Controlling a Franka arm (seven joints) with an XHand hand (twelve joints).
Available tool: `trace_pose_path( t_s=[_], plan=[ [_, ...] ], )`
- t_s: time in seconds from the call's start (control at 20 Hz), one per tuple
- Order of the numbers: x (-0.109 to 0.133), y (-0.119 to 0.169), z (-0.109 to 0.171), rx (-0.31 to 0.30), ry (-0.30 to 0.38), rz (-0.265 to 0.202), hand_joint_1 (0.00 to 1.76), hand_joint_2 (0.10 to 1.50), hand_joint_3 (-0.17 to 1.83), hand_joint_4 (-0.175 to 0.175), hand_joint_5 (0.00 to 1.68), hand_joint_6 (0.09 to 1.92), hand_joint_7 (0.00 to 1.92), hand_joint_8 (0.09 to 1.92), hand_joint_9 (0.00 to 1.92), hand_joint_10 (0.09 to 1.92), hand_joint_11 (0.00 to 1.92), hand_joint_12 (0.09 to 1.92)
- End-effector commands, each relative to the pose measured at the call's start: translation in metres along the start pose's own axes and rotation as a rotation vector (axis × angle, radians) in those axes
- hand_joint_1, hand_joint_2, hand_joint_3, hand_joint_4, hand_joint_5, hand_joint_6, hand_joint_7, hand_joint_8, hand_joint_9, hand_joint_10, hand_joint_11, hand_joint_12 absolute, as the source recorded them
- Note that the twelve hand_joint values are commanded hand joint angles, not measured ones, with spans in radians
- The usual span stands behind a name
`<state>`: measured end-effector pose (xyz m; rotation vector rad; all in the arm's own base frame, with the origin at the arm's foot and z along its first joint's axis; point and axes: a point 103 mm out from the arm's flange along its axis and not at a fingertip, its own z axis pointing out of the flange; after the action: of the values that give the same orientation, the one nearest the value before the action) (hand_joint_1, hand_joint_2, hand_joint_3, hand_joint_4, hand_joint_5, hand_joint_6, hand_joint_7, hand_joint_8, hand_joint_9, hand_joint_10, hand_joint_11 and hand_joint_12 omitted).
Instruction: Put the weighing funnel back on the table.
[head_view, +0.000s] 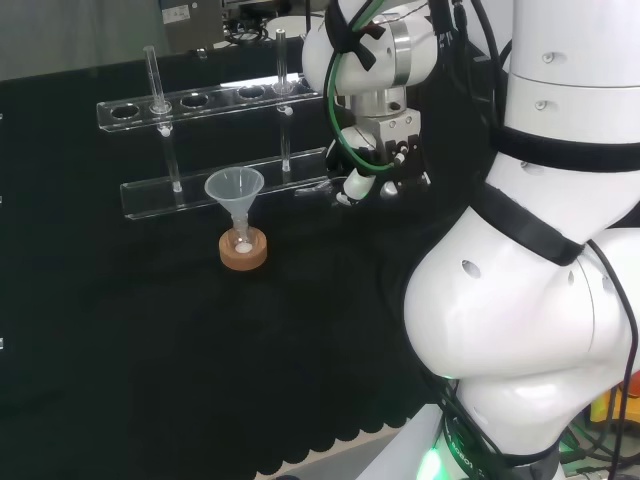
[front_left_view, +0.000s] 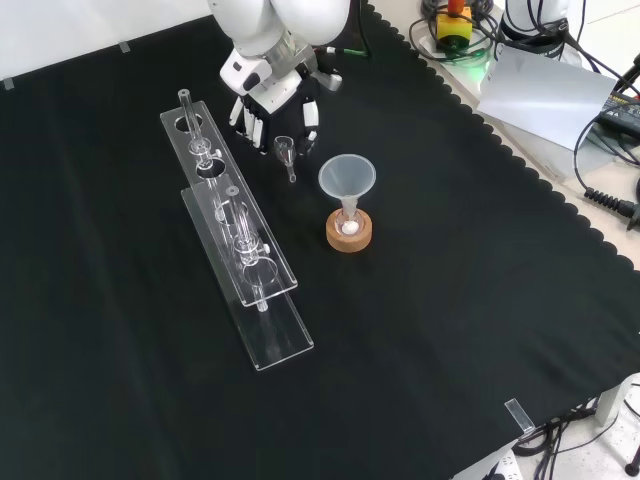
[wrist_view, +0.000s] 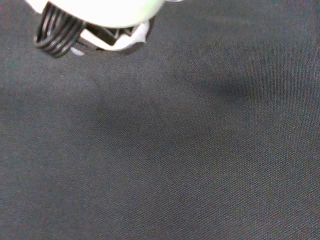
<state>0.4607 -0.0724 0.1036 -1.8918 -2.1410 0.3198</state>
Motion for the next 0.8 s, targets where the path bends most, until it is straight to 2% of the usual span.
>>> trace_pose_path(
  t_s=[0.05,0.8],
  plan=[
    [0.0,0.004,0.005,-0.002,-0.015,-0.007,1.08,0.65,0.84,0.175,1.11,1.05,0.88,0.72,1.03,0.53,0.48,1.29],
    [0.016,0.025,0.021,0.027,-0.067,-0.033,1.08,0.65,0.84,0.175,1.1,1.05,0.87,0.72,0.97,0.52,0.47,1.29]
  ],
)
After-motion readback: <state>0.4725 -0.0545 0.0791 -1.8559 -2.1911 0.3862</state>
